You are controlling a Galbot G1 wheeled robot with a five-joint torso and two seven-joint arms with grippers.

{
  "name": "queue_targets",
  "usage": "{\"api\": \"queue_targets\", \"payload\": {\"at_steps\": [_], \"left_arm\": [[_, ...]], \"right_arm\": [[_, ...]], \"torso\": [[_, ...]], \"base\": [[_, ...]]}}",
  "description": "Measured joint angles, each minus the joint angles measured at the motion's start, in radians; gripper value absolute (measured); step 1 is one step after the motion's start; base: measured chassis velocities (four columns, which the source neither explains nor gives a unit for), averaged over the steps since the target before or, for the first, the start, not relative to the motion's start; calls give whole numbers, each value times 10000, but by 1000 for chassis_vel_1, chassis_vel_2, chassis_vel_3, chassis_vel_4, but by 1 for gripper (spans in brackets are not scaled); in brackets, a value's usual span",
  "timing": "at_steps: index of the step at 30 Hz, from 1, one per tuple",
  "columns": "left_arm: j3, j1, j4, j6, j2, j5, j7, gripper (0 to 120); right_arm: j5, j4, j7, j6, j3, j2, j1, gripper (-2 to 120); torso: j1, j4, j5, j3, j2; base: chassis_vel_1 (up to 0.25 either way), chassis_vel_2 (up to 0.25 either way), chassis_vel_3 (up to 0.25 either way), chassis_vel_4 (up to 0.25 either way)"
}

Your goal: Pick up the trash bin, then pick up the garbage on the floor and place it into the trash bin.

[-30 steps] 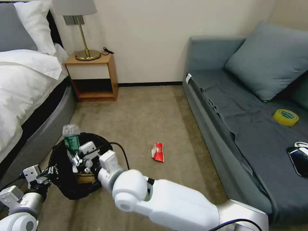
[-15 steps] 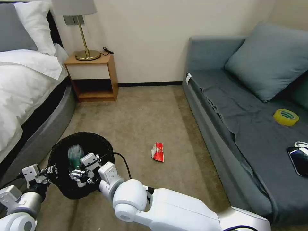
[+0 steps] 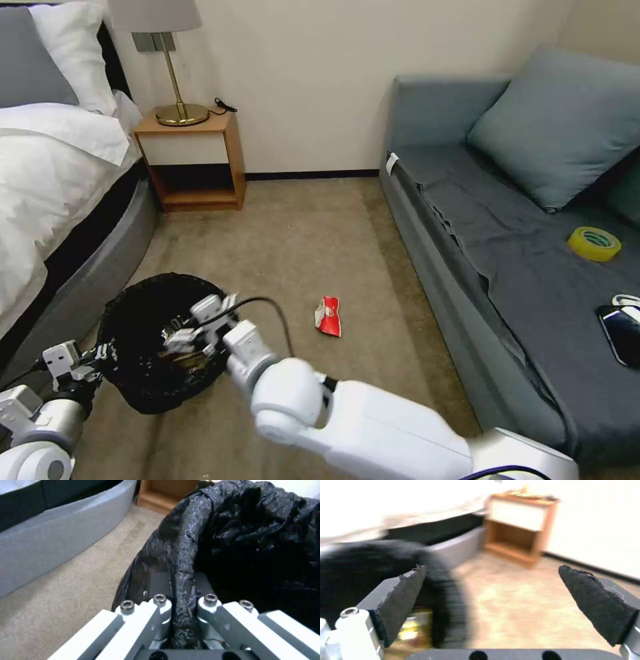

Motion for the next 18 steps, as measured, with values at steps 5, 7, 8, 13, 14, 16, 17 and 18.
{"api": "queue_targets", "payload": {"at_steps": [5,7,8,13,14,16,17,18], "left_arm": [[-74,-6,55,2,103,-31,4,4],[-74,-13,58,4,116,-34,6,4],[-74,-23,62,5,128,-34,10,4],[-5,-47,64,6,134,-6,16,4],[32,-61,59,14,128,18,13,4],[56,-74,48,19,121,38,13,4],[93,-92,27,30,108,68,10,4],[128,-107,-2,43,92,89,7,4]], "right_arm": [[-1332,353,106,103,1324,-687,-1015,100],[-1670,466,88,122,1718,-840,-1377,100],[-1992,568,39,129,2110,-955,-1722,100],[-2883,1175,46,85,3592,-1444,-3118,100],[-3092,1361,56,59,3994,-1491,-3457,100],[-3194,1466,64,47,4210,-1526,-3631,100],[-3319,1605,72,42,4463,-1580,-3851,100],[-3425,1737,73,41,4698,-1621,-4078,100]], "torso": [[1,0,0,0,0],[-1,-1,1,0,0],[0,1,1,0,0],[0,-2,0,0,0],[0,-3,1,0,0],[-1,-2,2,0,0],[0,-1,1,0,0],[0,0,0,0,0]], "base": [[0,0,0,0],[0,0,0,0],[0,0,0,0],[0,0,0,0],[0,0,0,0],[0,0,0,0],[0,0,0,0],[0,0,0,0]]}}
